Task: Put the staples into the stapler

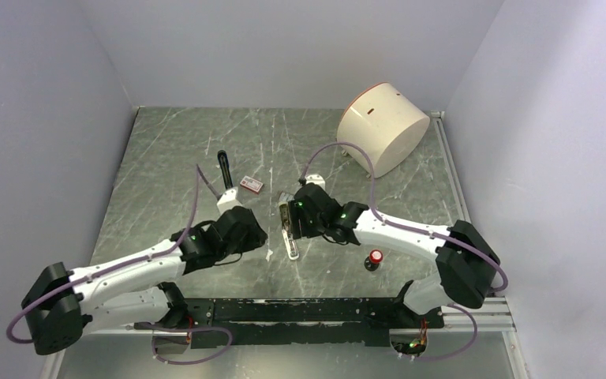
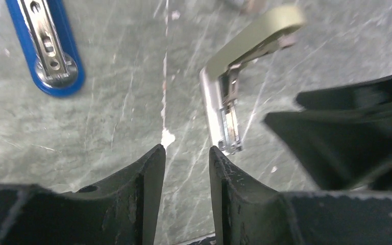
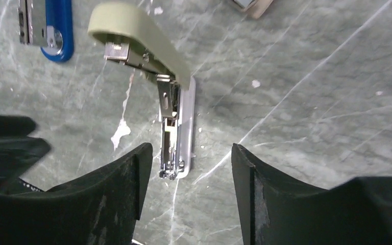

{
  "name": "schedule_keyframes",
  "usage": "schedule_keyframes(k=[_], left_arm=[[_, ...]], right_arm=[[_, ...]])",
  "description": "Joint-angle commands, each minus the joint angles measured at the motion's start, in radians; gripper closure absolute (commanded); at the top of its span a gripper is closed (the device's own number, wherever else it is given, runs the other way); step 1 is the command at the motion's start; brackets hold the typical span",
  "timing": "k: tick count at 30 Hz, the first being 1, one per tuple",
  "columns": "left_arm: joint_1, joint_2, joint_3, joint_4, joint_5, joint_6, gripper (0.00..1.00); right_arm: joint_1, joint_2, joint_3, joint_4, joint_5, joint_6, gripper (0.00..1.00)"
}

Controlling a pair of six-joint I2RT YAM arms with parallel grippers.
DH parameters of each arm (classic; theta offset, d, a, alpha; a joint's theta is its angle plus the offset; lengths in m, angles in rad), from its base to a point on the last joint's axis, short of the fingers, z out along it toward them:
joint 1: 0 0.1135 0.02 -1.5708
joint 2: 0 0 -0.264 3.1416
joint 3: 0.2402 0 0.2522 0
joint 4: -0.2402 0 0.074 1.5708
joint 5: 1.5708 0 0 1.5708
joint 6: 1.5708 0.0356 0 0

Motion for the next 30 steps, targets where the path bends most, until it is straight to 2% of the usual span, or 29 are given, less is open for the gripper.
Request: schedule_keyframes(k=[1,7,14,21,26,30], left_arm=[[-0.005,-0.061,0.116,-0.224,-0.153,0.061,0.57],[-0.005,-0.122,0.209,-0.350,-0.231,0.064,0.44],[-0.004,-0.178,0.340,-0.514,-0.355,0.073,0.27],[-0.005,-0.198,0.481,-0.613,-0.428,0.137,0.20],[-0.005,-0.225,0.473,-0.600,-0.432,0.151,0.17],[-0.005,-0.234,0.455,-0.596,-0.419,0.153,0.15]], right_arm=[[0.023,0.037,-0.008,0.024,-0.020,0.038,0.39],[0.057,0.120,0.030,0.035,-0.009,0.029,0.31],[0.081,0.199,0.055,0.037,0.016,0.041,0.32],[0.139,0.294,0.115,-0.038,0.099,0.074,0.32],[0.169,0.372,0.175,-0.140,0.176,0.110,0.44],[0.171,0.385,0.174,-0.140,0.166,0.126,0.57]])
